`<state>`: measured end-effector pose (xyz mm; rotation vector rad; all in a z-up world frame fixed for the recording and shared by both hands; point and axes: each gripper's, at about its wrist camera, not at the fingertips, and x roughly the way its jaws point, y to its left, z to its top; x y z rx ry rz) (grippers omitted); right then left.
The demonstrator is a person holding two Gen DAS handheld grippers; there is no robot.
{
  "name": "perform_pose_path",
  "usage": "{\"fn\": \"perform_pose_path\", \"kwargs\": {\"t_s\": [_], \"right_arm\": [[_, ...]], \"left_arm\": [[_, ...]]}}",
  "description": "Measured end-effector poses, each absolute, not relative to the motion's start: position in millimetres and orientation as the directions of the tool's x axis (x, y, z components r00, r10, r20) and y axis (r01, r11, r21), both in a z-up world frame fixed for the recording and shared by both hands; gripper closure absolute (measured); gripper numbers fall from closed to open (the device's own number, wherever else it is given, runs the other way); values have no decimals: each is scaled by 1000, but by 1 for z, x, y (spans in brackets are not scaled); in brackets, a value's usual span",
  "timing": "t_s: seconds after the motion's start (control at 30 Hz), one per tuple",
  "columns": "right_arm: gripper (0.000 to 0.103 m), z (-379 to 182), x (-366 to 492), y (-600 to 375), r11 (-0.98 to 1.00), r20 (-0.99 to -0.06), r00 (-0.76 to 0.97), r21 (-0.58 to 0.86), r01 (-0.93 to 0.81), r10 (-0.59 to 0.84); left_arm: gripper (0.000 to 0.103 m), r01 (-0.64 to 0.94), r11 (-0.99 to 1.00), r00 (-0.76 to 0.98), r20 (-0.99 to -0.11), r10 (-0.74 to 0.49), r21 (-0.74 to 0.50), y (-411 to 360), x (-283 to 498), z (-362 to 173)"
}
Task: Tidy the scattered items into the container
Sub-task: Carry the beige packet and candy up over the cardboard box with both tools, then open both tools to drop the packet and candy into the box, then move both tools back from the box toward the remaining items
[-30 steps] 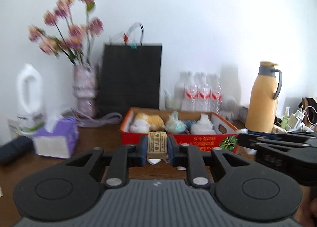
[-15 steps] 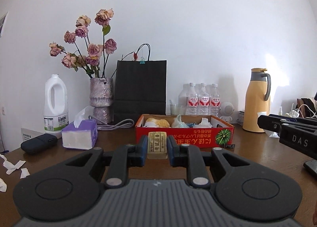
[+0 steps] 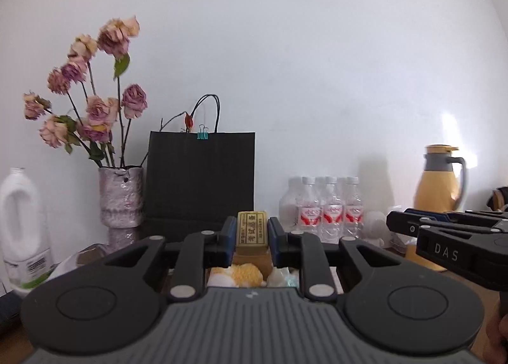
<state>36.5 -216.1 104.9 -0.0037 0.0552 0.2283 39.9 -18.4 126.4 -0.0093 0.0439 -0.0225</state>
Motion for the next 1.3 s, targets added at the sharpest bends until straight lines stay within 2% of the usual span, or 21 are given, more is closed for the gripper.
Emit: {"fn": "perform_pose_path", "kwargs": {"t_s": [0.07,0.13,0.17,0.23,0.27,0.33,0.43,0.5,0.63,0.67,0.7,0.73,0.83,0.93,1.07,1.13,1.23,1.3], "right_arm": [[88,113,70,-216,975,-74,972,13,-223,223],[88,117,105,-218,968,-148,956,40,-249,252],[88,118,126,-218,960,-232,932,43,-276,279],[88,116,180,-219,940,-455,825,98,-327,334],[88,112,206,-221,923,-544,749,159,-351,379],[88,99,256,-224,894,-683,583,271,-358,440],[88,76,304,-217,892,-813,393,316,-324,431],[88,63,322,-207,906,-864,330,274,-323,379],[82,41,340,-194,929,-910,285,211,-305,300],[77,38,344,-195,928,-912,273,223,-297,307],[66,35,346,-196,928,-911,264,238,-286,315],[61,34,347,-197,927,-910,260,249,-280,323],[60,46,349,-202,927,-901,279,260,-269,333],[55,67,350,-215,932,-888,319,256,-255,332],[44,83,349,-238,956,-892,360,211,-206,274],[37,85,344,-252,967,-901,362,187,-175,240],[31,89,332,-274,974,-901,374,183,-130,219],[30,92,323,-284,977,-895,391,186,-108,214]], "left_arm": [[81,27,999,998,-57,-28,-20,-17,71,129],[81,55,998,991,-118,-57,-22,-16,106,130],[81,75,997,981,-179,-78,-25,-15,129,131],[81,119,991,916,-378,-135,-66,-12,182,129],[81,133,985,858,-485,-170,-110,-9,210,124],[81,159,972,732,-640,-233,-171,-7,257,111],[81,135,984,638,-750,-174,-114,-9,305,91],[81,131,985,583,-796,-166,-110,-7,325,77],[79,128,984,494,-852,-174,-127,-4,342,54],[76,131,984,493,-853,-170,-120,-3,342,52],[75,133,984,497,-852,-167,-116,-2,341,52],[75,133,985,499,-851,-165,-112,-2,341,53],[72,122,985,503,-849,-166,-120,3,342,64],[54,106,987,504,-849,-160,-123,5,341,81],[24,47,994,535,-838,-104,-94,7,331,102],[21,30,996,542,-836,-84,-81,10,324,109],[19,8,998,546,-835,-63,-70,16,310,118],[18,-19,999,570,-821,-30,-50,19,299,124]]}}
